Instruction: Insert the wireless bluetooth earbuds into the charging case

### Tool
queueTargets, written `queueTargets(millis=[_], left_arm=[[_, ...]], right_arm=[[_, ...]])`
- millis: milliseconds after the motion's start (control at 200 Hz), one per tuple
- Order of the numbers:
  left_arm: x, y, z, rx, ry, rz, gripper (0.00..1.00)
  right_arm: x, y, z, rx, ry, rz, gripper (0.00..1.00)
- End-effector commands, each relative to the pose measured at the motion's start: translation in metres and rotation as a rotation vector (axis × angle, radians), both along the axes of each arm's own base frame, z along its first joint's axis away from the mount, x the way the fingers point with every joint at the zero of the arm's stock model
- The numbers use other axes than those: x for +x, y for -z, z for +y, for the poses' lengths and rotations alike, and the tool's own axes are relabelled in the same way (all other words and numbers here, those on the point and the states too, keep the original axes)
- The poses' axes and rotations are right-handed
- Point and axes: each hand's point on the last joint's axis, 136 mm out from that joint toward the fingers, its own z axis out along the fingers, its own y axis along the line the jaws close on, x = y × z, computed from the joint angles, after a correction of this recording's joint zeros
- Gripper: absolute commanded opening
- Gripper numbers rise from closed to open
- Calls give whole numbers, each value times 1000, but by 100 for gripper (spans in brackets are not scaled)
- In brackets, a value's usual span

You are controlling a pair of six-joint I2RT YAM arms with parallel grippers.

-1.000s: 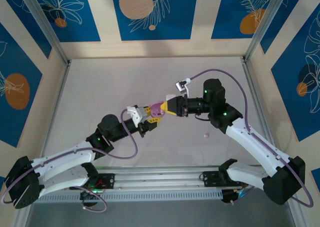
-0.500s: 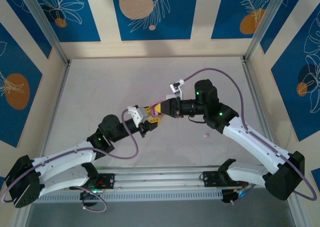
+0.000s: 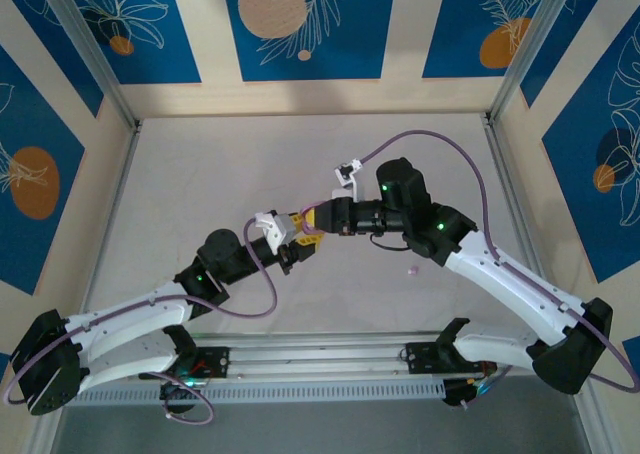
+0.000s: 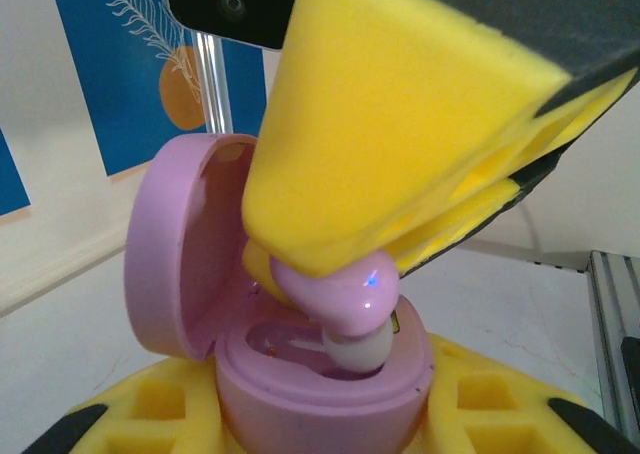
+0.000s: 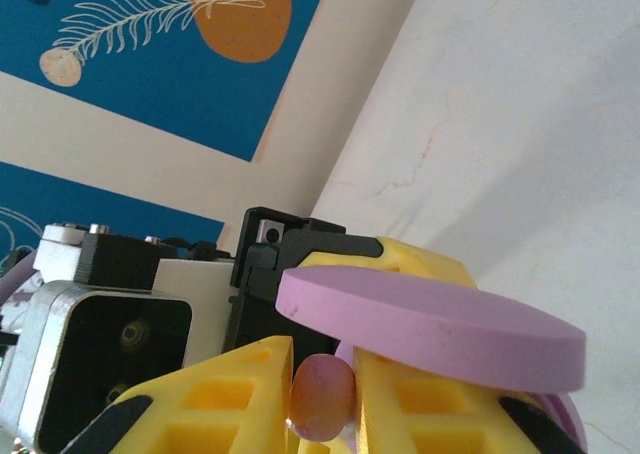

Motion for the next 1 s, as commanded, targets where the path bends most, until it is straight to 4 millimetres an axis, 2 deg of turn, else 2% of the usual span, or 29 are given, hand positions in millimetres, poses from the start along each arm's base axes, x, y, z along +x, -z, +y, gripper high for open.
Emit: queueTargets(millis=[0,300,725,855,995], left_arm=[[-6,-33,-1,-84,18,-66,30],[-6,-35,0,-91,11,-67,30],[-6,-33,1,-86,6,-66,30],[-5,-31,2,-81,-2,-61,30],[-4,-26,6,-78,-22,-58,30]], right_arm=[[4,11,-2,-88,31,-28,23],[5,19,-3,-173,52,-39,26],[8,16,-11,-225,100,-51,30],[2,5,-10,-192,70,-64,35],[-14,-23,-10,-101,-1,-141,40]])
